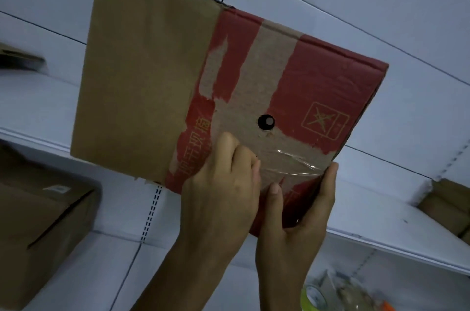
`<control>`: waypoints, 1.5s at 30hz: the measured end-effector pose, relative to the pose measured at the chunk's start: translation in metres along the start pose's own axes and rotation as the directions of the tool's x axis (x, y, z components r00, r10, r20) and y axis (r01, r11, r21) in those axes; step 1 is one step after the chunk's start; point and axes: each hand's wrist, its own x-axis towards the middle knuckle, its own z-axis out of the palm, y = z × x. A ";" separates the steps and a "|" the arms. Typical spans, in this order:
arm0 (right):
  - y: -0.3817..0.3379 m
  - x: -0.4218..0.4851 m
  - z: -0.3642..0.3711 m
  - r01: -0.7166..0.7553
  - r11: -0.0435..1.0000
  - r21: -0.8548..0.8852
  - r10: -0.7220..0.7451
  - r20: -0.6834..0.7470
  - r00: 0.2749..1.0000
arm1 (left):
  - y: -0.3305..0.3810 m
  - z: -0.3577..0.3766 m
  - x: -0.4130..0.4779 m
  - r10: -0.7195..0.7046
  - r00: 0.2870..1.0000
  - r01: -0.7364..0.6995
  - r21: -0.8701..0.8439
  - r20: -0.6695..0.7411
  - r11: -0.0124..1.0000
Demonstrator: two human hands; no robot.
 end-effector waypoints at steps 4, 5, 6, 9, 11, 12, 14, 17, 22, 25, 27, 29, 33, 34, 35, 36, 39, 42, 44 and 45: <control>0.005 -0.001 -0.002 0.034 0.999 -0.025 -0.033 0.030 0.999 | -0.004 0.003 0.000 0.017 0.999 -0.017 0.012 0.032 1.000; 0.006 0.000 -0.002 0.035 0.999 -0.028 -0.034 0.027 0.999 | -0.005 0.005 -0.001 0.024 0.999 -0.024 -0.001 0.024 1.000; 0.006 0.000 -0.003 0.038 0.999 -0.039 -0.037 0.028 0.999 | -0.006 0.006 -0.002 0.028 1.000 -0.028 -0.017 0.014 0.999; 0.005 -0.001 -0.003 0.048 0.998 -0.043 -0.046 0.043 0.998 | -0.009 0.007 -0.003 0.031 0.999 -0.033 -0.062 -0.023 0.998; 0.006 -0.001 -0.003 0.062 0.997 -0.044 -0.060 0.048 0.997 | -0.008 0.010 -0.006 0.099 0.995 -0.101 -0.091 -0.024 0.991; 0.008 -0.001 -0.003 0.068 0.997 -0.039 -0.066 0.050 0.997 | -0.007 0.011 -0.009 0.151 0.988 -0.152 -0.111 -0.019 0.982; 0.010 -0.001 -0.004 0.082 0.996 -0.023 -0.080 0.062 0.995 | -0.008 0.013 -0.017 0.167 0.986 -0.166 -0.204 -0.015 0.965; 0.014 -0.001 -0.006 0.092 0.995 -0.040 -0.089 0.074 0.993 | -0.018 0.011 -0.018 -0.042 0.999 0.030 -0.367 -0.024 0.930; 0.013 -0.002 -0.004 0.061 0.998 -0.007 -0.061 0.060 0.996 | -0.010 0.005 -0.011 -0.244 0.970 0.221 -0.378 -0.013 0.899; 0.012 -0.002 -0.005 0.048 0.999 0.008 -0.048 0.063 0.997 | 0.002 0.005 -0.010 -0.374 0.927 0.344 -0.449 0.023 0.825; 0.012 -0.002 -0.005 0.041 0.999 0.009 -0.041 0.068 0.997 | 0.007 0.007 -0.011 -0.448 0.893 0.409 -0.499 0.047 0.764; 0.011 -0.002 -0.006 0.039 0.999 0.009 -0.039 0.067 0.997 | 0.012 0.008 -0.011 -0.507 0.860 0.451 -0.552 0.059 0.701; 0.012 -0.001 -0.007 0.036 0.999 0.006 -0.036 0.084 0.996 | 0.015 0.008 -0.011 -0.482 0.876 0.438 -0.467 0.030 0.768; 0.012 -0.001 -0.007 0.037 0.999 0.005 -0.038 0.088 0.995 | 0.014 0.009 -0.011 -0.414 0.910 0.382 -0.359 -0.014 0.852; 0.012 -0.002 -0.007 0.040 0.999 0.003 -0.040 0.091 0.995 | 0.011 0.012 -0.012 -0.334 0.941 0.312 -0.253 -0.049 0.916; 0.013 -0.002 -0.006 0.044 0.999 0.000 -0.044 0.090 0.995 | 0.010 0.014 -0.012 -0.267 0.961 0.252 -0.169 -0.073 0.953; 0.013 -0.002 -0.006 0.052 0.999 -0.003 -0.052 0.080 0.995 | 0.009 0.017 -0.010 -0.194 0.975 0.191 -0.042 -0.107 0.981; 0.013 -0.002 -0.005 0.050 0.999 0.001 -0.049 0.079 0.996 | 0.009 0.019 -0.011 -0.167 0.979 0.172 0.036 -0.117 0.984; 0.014 -0.002 -0.005 0.049 0.999 0.005 -0.049 0.077 0.996 | 0.010 0.020 -0.011 -0.168 0.981 0.173 0.043 -0.099 0.984; 0.014 -0.002 -0.005 0.048 0.999 0.004 -0.048 0.077 0.996 | 0.010 0.020 -0.012 -0.160 0.984 0.163 0.040 -0.084 0.986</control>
